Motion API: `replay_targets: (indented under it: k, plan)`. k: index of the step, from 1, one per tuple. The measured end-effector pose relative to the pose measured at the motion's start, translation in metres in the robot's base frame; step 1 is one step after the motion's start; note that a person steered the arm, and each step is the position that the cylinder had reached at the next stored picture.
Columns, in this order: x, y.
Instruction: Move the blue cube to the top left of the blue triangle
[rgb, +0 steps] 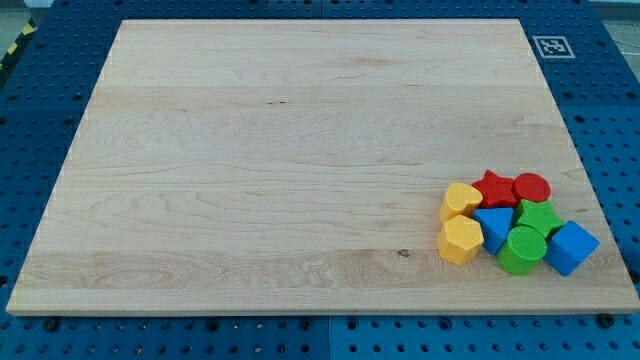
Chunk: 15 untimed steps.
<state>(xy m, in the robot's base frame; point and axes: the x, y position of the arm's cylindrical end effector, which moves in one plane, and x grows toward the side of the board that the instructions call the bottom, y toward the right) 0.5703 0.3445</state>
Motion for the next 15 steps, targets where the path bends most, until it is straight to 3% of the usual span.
replay_targets:
  k: [2, 5, 7, 15]
  plan:
    - [0.045, -0.001]
    - [0.046, -0.062]
    - [0.046, -0.062]
    - [-0.026, -0.107]
